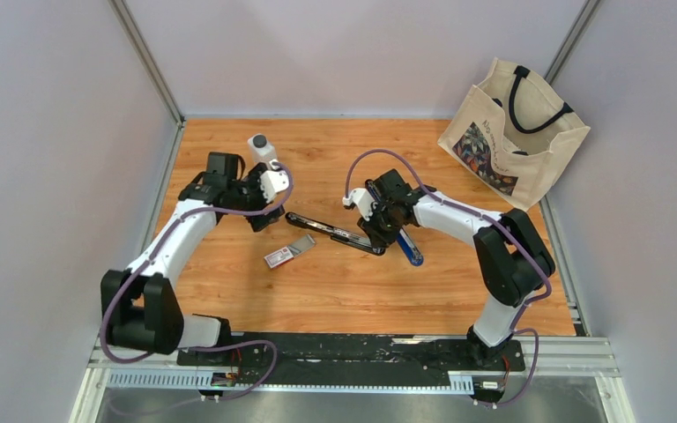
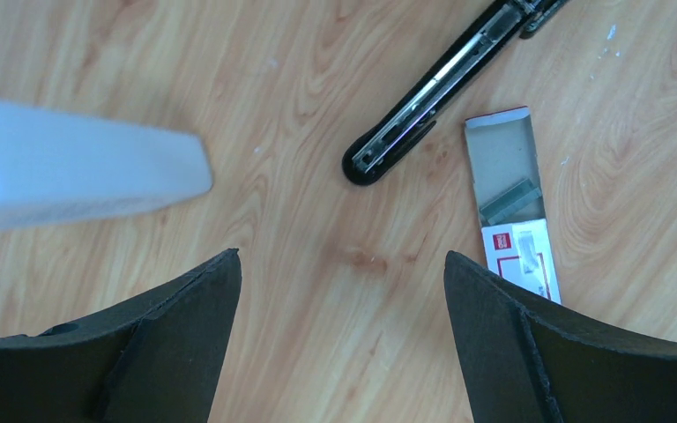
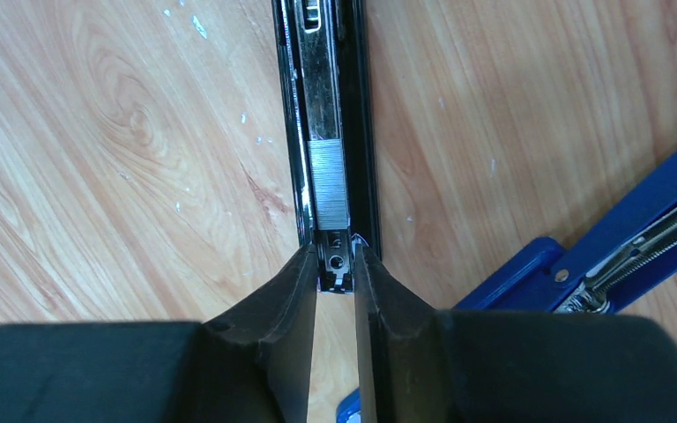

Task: Load the staples into the stapler

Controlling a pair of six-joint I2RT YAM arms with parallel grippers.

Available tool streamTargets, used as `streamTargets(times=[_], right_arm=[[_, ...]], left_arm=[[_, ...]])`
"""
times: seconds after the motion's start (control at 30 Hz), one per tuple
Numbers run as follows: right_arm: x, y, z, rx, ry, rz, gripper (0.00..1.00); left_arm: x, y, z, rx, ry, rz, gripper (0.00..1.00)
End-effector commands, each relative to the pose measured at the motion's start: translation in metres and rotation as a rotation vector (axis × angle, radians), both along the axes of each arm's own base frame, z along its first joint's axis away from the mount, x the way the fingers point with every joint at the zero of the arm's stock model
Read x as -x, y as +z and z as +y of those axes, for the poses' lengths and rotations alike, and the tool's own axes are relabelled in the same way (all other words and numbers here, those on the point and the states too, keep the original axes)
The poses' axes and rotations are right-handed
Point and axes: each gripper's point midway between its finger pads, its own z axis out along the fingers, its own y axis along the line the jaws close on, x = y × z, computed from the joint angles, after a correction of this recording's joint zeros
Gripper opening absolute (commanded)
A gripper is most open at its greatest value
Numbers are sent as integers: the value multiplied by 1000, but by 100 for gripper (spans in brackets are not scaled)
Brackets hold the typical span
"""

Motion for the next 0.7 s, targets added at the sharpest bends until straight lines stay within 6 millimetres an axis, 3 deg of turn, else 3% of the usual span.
streamTargets(times=[0.0,0.17,0.33,0.67], right_arm=[[19,-35,-54,206,8,85,24],[20,-38,-55,211,17,95,24],[22,-41,-57,220,21,110,25],[20,-39,-56,200,12,112,26]], left_arm=[[-20,-9,-28,-65,-202,-80,93],[-39,-35,-34,-154,-264,-56,93],[-51,-48,-41,-177,-334,-42,93],[-45,-79,-50,-251,-472,136,89]])
